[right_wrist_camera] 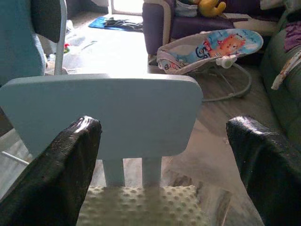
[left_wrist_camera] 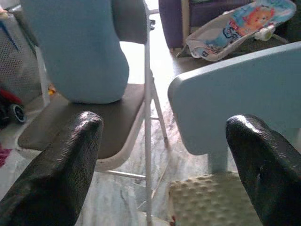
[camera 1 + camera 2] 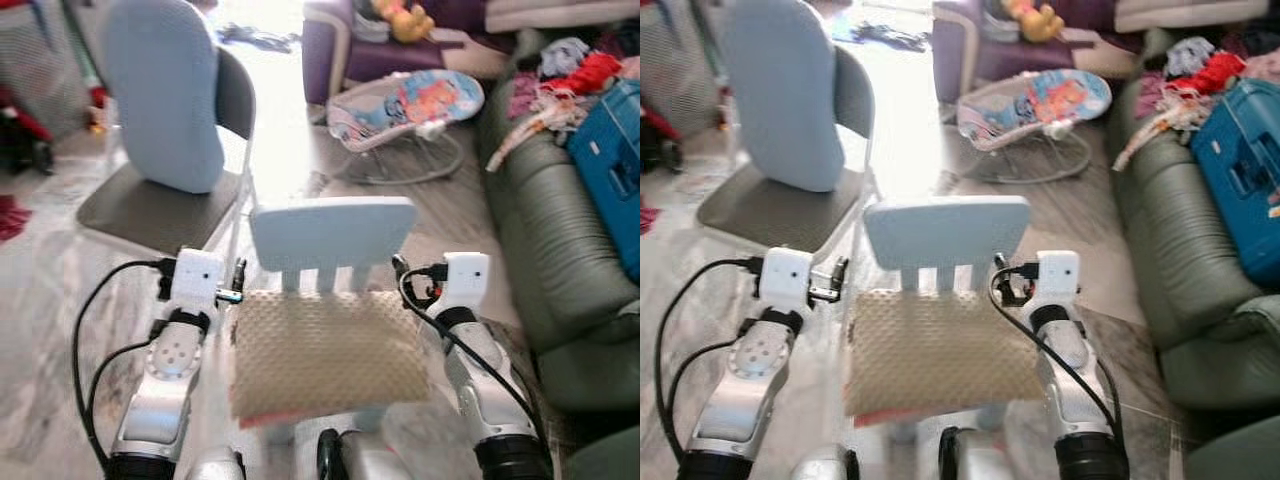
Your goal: Move the pillow to the sofa
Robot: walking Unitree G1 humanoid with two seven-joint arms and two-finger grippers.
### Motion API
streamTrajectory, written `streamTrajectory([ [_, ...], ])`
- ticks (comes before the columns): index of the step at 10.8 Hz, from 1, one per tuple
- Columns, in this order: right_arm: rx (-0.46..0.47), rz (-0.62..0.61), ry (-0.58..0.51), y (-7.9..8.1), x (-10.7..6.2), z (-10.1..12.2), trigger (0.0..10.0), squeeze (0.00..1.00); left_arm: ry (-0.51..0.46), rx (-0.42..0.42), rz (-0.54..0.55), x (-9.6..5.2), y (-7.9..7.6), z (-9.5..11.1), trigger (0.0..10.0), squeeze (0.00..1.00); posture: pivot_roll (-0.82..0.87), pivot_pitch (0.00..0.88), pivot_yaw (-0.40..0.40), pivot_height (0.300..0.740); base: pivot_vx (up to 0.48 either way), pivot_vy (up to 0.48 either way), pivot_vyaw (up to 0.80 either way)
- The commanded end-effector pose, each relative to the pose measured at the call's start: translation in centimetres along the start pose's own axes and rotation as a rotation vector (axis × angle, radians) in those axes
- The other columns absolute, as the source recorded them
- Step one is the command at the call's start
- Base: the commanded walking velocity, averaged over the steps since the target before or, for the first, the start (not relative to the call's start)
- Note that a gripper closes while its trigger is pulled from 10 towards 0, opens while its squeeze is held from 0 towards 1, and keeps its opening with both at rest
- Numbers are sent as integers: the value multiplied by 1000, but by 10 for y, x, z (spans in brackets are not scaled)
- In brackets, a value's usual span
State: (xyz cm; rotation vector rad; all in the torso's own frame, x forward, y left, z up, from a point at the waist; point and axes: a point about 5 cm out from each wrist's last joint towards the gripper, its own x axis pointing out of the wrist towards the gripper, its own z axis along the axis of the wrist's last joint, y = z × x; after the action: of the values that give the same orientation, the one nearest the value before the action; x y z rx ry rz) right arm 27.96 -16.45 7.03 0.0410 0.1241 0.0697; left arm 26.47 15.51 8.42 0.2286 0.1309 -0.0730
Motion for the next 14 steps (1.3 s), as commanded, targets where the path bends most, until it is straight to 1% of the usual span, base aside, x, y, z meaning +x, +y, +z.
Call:
streamTrajectory([
  [1, -6, -18, 9, -5, -1, -1, 10000, 0, 2, -3, -14, -1, -4, -1, 10000, 0, 41, 118, -95, 740, 0, 0, 0],
  [4, -3, -17, 17, -5, -3, -4, 10000, 0, 17, -7, -9, -5, -7, -5, 10000, 0, 46, 110, -101, 740, 0, 0, 0],
  [8, -10, -28, 20, -6, -2, -4, 10000, 0, 6, -25, 3, -5, -4, -4, 10000, 0, 49, 98, -103, 740, 0, 0, 0],
  [11, 1, -58, 0, -11, -2, -1, 10000, 0, -3, 9, -11, -5, -5, -3, 10000, 0, 50, 91, -95, 740, 0, 0, 0],
  [13, 8, -61, 2, -10, -2, -2, 10000, 0, -14, 5, -27, -5, -4, -1, 10000, 0, 49, 93, -88, 740, 0, 0, 0],
  [14, 5, -61, 4, -9, -3, -3, 10000, 0, -18, 6, -26, -5, -4, 0, 10000, 0, 46, 96, -86, 740, 0, -315, 0],
])
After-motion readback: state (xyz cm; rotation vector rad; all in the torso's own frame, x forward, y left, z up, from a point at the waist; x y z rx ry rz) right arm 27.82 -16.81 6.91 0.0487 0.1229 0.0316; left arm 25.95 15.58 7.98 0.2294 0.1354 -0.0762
